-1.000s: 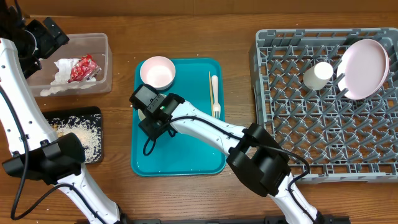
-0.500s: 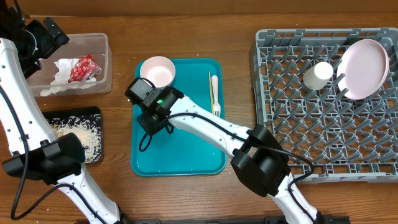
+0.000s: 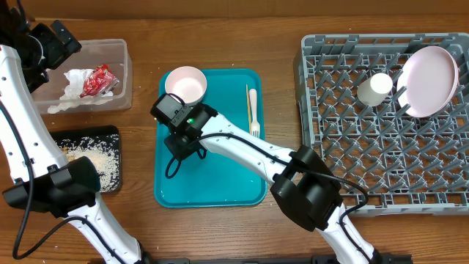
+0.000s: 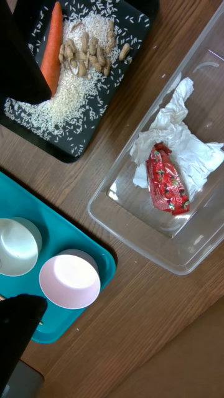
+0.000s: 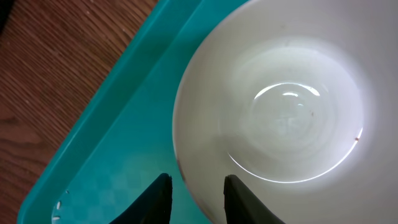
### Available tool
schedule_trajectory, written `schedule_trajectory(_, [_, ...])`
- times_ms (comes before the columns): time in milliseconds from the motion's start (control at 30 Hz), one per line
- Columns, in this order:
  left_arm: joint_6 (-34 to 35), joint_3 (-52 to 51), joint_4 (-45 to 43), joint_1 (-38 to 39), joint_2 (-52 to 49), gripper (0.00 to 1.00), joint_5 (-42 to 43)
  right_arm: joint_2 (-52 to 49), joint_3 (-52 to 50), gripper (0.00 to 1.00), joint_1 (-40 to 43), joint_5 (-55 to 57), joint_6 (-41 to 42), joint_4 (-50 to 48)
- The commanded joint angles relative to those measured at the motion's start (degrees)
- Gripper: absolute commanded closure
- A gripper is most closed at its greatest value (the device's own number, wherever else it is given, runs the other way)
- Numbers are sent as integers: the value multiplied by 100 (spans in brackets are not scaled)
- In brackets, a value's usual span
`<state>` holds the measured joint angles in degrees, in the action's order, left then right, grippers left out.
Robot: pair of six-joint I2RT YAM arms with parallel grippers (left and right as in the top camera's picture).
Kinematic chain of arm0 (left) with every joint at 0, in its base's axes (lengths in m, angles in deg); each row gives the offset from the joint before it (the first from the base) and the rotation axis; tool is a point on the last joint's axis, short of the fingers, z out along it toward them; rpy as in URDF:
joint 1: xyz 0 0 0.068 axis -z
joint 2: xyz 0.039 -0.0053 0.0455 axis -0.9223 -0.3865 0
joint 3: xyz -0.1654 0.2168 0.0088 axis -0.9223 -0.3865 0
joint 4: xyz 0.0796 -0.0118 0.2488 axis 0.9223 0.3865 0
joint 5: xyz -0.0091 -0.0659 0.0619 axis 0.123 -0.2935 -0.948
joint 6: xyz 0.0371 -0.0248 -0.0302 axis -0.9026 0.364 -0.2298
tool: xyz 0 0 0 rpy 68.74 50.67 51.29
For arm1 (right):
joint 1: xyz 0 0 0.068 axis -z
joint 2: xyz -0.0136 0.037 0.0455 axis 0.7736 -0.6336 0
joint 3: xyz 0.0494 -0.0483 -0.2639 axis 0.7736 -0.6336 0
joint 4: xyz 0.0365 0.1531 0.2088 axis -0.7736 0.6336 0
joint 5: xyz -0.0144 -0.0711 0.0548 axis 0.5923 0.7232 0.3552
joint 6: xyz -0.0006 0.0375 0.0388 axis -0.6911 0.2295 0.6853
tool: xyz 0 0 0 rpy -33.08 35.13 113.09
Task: Sort waste into correct bins and load items into the dishwasher rack
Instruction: 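Grasp the white cup rim with the right gripper and lift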
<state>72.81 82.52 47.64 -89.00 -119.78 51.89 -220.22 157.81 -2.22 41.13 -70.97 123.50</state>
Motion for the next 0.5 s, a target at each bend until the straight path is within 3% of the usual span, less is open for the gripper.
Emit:
schedule_trajectory(0, [35, -2, -7, 39, -17, 0, 31, -61, -31, 69, 13, -50, -15, -74])
schedule_trajectory(467, [37, -2, -7, 39, -17, 0, 31, -254, -31, 69, 9, -205, 11, -256])
